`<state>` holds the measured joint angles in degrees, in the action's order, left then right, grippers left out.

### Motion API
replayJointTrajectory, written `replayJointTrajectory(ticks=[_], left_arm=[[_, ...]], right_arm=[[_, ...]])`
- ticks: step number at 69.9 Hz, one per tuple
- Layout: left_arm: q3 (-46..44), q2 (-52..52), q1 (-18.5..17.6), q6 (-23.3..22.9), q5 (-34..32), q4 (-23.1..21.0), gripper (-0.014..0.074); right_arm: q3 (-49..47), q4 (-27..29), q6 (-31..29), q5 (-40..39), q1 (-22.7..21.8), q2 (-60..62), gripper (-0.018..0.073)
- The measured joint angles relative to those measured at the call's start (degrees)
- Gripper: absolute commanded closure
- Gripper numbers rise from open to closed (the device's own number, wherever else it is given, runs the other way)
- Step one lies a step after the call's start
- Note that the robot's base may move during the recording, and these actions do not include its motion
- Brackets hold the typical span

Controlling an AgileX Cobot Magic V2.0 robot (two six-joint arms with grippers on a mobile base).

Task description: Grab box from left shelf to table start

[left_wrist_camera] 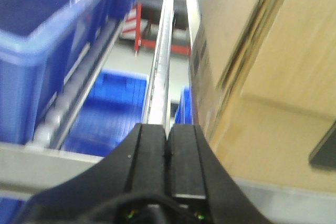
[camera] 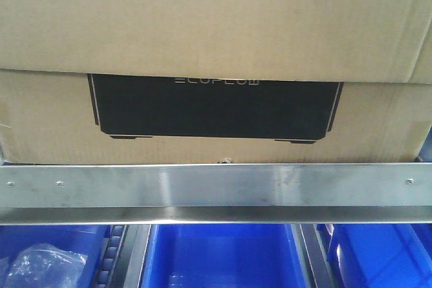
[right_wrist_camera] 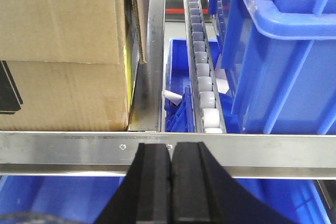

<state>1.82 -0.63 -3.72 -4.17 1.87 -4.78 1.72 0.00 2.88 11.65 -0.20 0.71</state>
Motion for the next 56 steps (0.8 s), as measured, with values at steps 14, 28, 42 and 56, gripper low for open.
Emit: replayJointTrajectory(ticks=[14,28,42,56], left_arm=[[0.0,0.0,0.0,0.0,-6.57,0.0,0.0693],[-3.48,0.0,0.0,0.0,-8.96,-0.04,0.0687],[-19.39,5.43,-0.21,0.0,0.83,1.03,0.0461],[-33.29,16.45,-0.21,0.0,12.67,1.31,0.0258]], right_arm=[[0.0,0.0,0.0,0.0,0.0,0.0,0.0503],[0.0,0.0,0.0,0.0,0.0,0.0,0.0503],[0.0,0.0,0.0,-0.5,0.0,0.0,0.0503],[0.0,0.0,0.0,-0.85,0.0,0.0,0.0503]])
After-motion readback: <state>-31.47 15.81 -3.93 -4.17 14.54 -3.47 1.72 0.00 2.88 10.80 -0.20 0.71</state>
